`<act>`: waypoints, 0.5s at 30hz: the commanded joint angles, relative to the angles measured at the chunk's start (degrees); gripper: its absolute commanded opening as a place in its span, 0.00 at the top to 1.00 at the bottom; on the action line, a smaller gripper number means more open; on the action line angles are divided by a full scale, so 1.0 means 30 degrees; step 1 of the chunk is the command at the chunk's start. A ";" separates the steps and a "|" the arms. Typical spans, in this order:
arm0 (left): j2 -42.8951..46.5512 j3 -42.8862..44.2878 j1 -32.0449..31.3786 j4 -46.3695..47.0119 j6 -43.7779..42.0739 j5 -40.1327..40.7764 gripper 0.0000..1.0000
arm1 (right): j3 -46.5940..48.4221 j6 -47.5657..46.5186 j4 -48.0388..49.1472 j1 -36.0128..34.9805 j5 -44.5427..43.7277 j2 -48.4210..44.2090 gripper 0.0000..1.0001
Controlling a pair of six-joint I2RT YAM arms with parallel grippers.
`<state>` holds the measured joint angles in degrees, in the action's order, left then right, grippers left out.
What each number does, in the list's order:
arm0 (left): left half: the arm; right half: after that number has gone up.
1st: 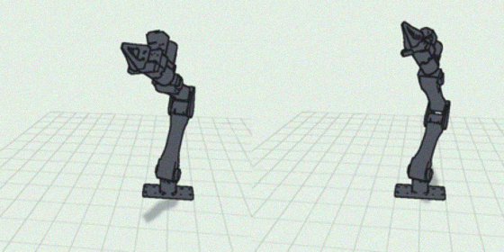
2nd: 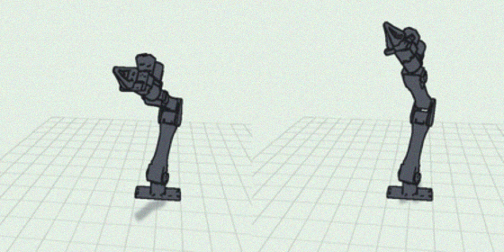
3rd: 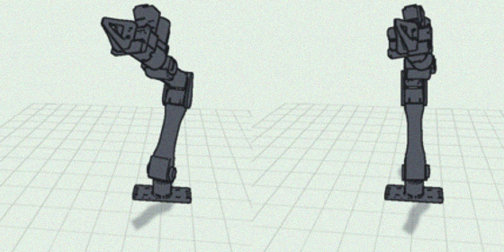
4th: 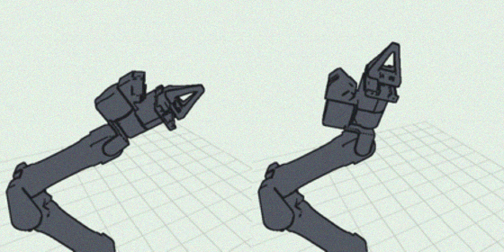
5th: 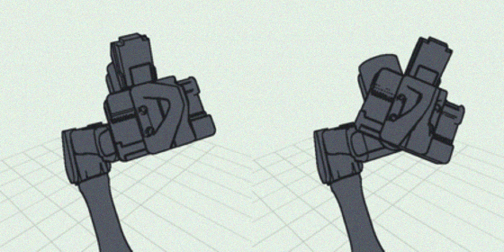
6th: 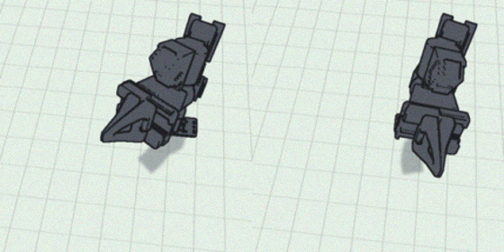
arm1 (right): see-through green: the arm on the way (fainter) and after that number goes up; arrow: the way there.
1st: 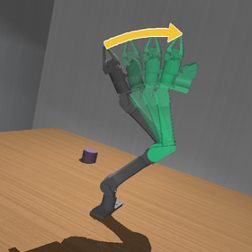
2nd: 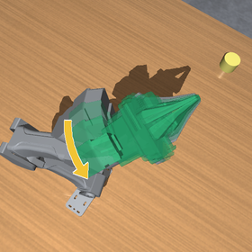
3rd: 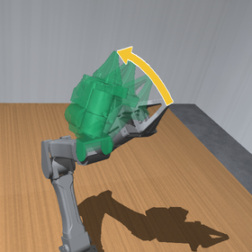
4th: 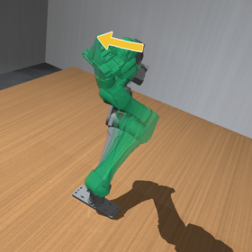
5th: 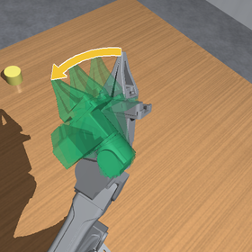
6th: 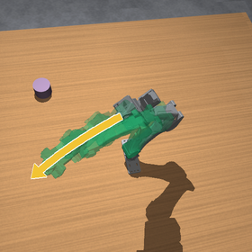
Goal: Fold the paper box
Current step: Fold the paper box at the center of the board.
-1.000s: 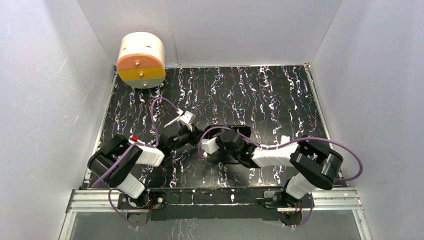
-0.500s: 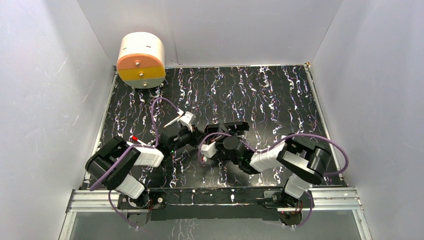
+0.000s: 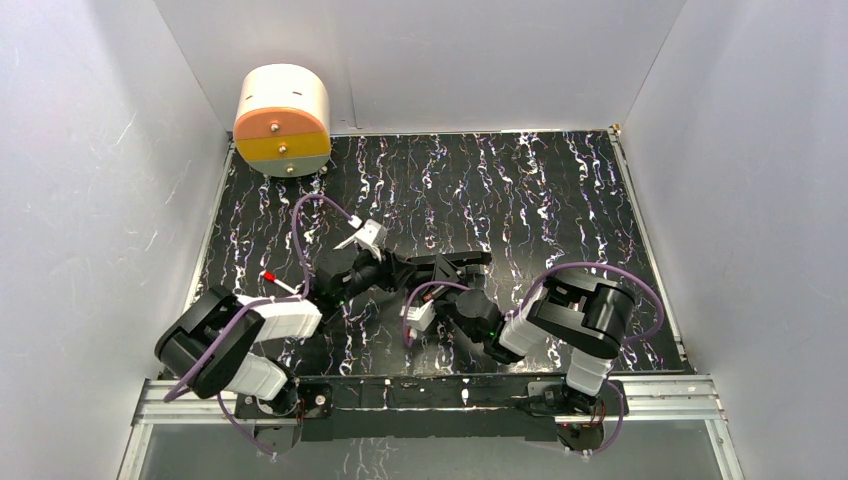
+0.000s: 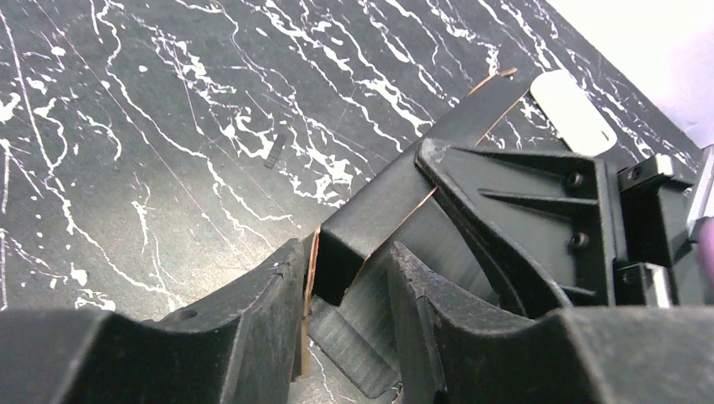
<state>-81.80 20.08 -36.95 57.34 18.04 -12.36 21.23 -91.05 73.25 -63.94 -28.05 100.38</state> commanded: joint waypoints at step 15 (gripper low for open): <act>0.3574 0.0723 0.3750 -0.3431 -0.0623 0.2197 0.54 | -0.0227 -0.0509 0.2917 -0.0204 0.0543 0.0688 1.00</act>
<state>-67.70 20.01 -28.10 50.35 17.37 -7.01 20.38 -92.18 77.28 -64.25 -27.27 102.06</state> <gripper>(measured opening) 0.468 0.019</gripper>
